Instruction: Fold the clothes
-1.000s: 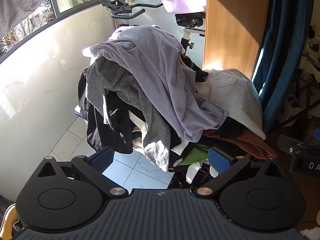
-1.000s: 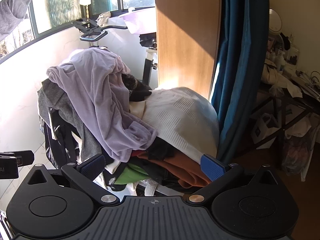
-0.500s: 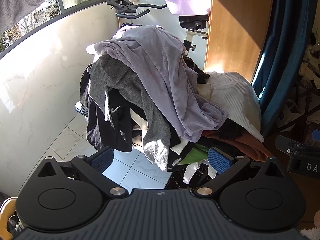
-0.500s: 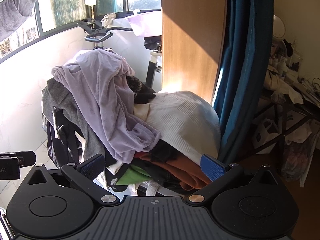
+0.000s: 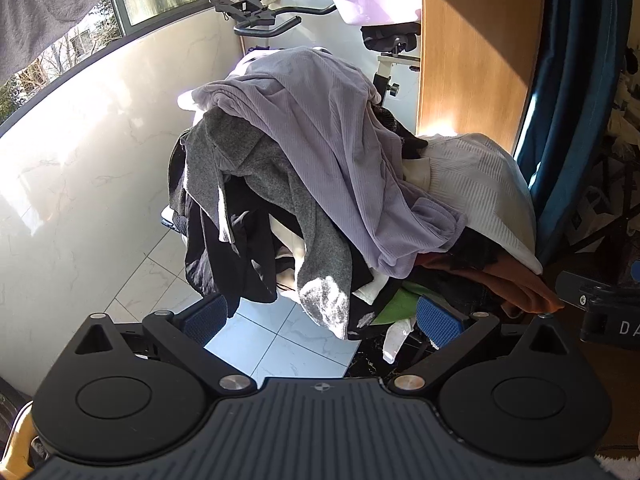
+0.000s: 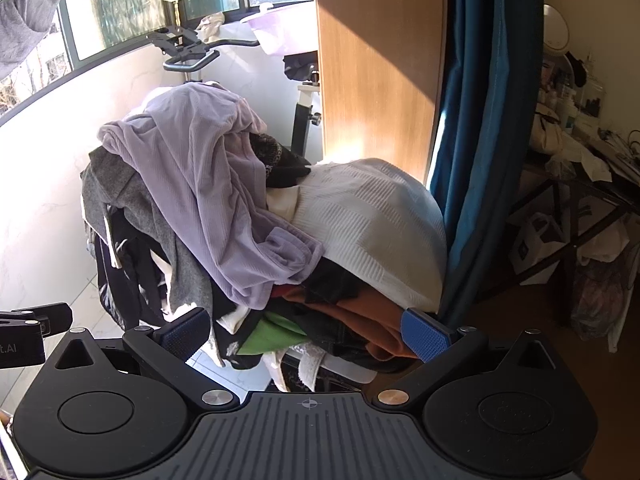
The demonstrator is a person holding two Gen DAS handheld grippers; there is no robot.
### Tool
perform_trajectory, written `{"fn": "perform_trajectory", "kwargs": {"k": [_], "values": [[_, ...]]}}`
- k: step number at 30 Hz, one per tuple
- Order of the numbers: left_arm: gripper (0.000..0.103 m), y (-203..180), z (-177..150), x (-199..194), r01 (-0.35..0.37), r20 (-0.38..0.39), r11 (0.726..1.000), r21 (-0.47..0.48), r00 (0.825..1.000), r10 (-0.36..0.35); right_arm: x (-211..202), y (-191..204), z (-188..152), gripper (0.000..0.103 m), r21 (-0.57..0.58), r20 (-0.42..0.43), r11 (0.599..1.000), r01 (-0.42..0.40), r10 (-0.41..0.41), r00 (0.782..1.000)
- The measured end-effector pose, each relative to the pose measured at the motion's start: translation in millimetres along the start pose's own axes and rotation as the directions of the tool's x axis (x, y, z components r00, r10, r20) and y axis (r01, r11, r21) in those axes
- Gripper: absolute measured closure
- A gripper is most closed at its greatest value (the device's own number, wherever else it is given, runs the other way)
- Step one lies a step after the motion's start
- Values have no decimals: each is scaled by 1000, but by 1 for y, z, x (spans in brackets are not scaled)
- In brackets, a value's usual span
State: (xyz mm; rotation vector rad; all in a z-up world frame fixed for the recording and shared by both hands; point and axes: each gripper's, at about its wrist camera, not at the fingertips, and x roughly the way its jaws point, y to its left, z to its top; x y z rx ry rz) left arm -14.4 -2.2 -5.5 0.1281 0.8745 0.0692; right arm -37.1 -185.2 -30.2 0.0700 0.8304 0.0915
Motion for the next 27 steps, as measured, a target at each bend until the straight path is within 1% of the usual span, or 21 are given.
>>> {"fn": "perform_trajectory", "kwargs": {"k": [5,11,17,20,23,24,27], "values": [[0,6,1,5,8,-22,1000,-29,1000,-9,2,-2,2,1,1,1,1000,-2,2,1000],[0,5,1,8,10,-26,1000,-29,1000,-11,6,-6,2,1,7,-5,1000,1,-1,1000],[0,1,4,15,21,-49,999,-32,999,-22,10,-10,2,1,12,-12,1000,4,-4,1000],[0,2,6,15,20,-43,999,-40,999,-22,12,-11,3,1,12,-14,1000,5,-4,1000],[0,7,9,15,38,-33,997,-73,999,-41,11,-10,4,1,1,-1,1000,-20,20,1000],[0,10,10,16,52,-29,995,-87,998,-55,10,-11,5,1,1,5,999,-41,41,999],[0,18,13,16,80,-11,989,-126,997,-82,8,-17,10,1,28,28,996,-83,83,996]]}}
